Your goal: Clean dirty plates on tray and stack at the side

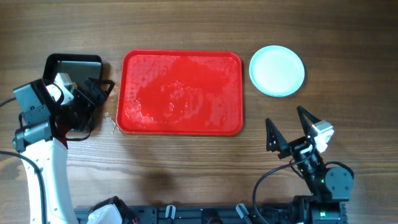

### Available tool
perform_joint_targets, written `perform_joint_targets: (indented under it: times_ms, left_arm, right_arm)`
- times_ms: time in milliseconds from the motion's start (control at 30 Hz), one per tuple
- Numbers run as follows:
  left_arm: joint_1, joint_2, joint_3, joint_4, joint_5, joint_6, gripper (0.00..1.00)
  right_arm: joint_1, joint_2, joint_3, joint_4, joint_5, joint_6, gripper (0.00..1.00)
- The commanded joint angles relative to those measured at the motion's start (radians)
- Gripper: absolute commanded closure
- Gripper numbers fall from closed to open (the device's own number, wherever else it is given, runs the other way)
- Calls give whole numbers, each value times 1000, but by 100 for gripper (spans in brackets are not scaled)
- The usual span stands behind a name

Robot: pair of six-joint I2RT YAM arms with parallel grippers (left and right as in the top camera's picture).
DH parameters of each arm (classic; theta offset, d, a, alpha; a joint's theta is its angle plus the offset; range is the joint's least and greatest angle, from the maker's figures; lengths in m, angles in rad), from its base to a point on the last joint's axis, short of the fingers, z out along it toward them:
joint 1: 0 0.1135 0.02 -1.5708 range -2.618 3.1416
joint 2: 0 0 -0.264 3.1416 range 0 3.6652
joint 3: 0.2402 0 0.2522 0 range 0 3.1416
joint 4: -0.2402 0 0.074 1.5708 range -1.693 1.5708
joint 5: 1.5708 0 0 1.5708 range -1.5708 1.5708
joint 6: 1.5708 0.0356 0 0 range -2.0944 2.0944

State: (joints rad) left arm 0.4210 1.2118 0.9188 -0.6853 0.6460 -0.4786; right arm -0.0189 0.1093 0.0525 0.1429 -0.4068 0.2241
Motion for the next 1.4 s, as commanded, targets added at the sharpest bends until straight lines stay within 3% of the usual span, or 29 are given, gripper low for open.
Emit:
perform_joint_targets:
  times_ms: [0, 233, 500, 1133, 1233, 1367]
  left_arm:
    - [2, -1, -2, 3, 14, -8, 0]
    - [2, -1, -2, 3, 14, -8, 0]
    - [2, -1, -2, 3, 14, -8, 0]
    - [2, -1, -2, 3, 14, -8, 0]
    - [2, -2, -2, -2, -130, 59, 0]
    - [2, -33, -6, -8, -177, 60, 0]
  right_arm:
    - [-5, -81, -49, 21, 51, 14, 0]
    - [-75, -106, -47, -136, 255, 10, 0]
    - [-136, -106, -47, -135, 255, -277, 0]
    - [-136, -105, -47, -133, 254, -277, 0]
    - [-136, -105, -47, -133, 254, -276, 1]
    - [-136, -105, -47, -133, 254, -276, 1]
